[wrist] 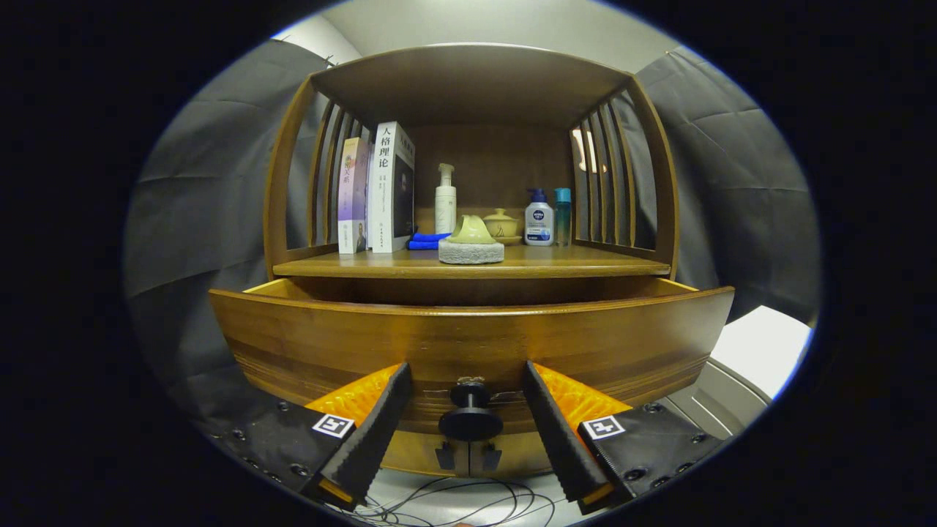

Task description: Pull open the drawer, take out the items inside it, and place them on the countertop above the cabinet.

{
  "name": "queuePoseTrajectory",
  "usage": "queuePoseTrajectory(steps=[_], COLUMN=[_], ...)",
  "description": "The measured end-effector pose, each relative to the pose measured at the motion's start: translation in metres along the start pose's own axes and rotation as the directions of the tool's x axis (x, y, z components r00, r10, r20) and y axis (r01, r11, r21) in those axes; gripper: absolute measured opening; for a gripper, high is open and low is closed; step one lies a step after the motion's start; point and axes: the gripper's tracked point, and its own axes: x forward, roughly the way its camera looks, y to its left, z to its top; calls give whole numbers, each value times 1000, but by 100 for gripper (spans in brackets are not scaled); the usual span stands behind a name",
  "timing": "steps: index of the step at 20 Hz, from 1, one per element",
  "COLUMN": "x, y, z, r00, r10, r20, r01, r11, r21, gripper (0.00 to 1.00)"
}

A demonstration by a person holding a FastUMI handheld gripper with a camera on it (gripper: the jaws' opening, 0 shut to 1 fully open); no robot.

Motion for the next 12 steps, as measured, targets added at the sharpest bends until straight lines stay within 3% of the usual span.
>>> queuePoseTrajectory(steps=[12], x=[45], y=[-4], z=[6], r00=[1000], r10=[12], r20=[-12], r01=[-12], r11=[1000], r21=[-13], gripper=[97])
